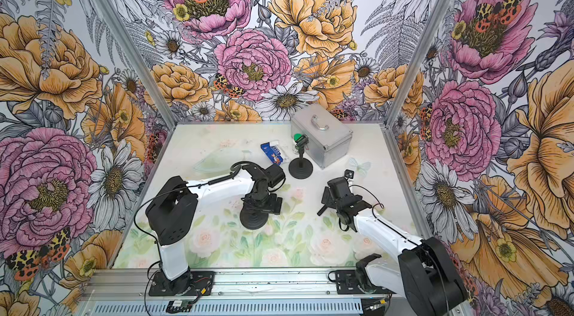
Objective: Assemble a microphone stand
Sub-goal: Move the microphone stand base to the center of the board, then pick up the microphone stand pole from the center of the board.
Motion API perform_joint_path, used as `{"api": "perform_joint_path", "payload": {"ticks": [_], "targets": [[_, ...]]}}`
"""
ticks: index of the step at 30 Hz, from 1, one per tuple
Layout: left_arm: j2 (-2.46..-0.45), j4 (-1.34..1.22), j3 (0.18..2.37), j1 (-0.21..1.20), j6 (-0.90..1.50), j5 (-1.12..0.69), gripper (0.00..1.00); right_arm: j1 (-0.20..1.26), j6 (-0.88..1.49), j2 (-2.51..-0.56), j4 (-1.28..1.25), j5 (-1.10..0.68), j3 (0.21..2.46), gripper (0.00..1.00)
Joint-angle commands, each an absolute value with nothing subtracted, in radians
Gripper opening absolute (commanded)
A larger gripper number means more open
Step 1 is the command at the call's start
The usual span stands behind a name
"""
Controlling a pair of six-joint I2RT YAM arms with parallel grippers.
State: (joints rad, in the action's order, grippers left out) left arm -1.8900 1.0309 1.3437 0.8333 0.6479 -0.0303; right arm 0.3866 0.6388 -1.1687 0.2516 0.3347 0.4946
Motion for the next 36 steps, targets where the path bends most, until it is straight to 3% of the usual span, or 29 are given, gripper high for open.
{"api": "perform_joint_path", "payload": {"ticks": [1,18,26,36], "targets": [[-1.931,0.986,1.33,0.83,0.653,-0.13,0.99,0.381,0.639,-1.174,0.255,0.34,0.517,1.0],[-1.902,0.989,1.322,0.836,0.677,-0.144,0.99,0.38,0.644,-1.187,0.253,0.339,0.522,1.0],[-1.965,0.983,1.452,0.884,0.576,-0.219,0.99,0.378,0.649,-1.204,0.254,0.336,0.535,1.0],[-2.039,0.983,1.585,0.929,0.536,-0.346,0.99,0.33,0.704,-1.261,0.256,0.176,0.59,0.93]]}}
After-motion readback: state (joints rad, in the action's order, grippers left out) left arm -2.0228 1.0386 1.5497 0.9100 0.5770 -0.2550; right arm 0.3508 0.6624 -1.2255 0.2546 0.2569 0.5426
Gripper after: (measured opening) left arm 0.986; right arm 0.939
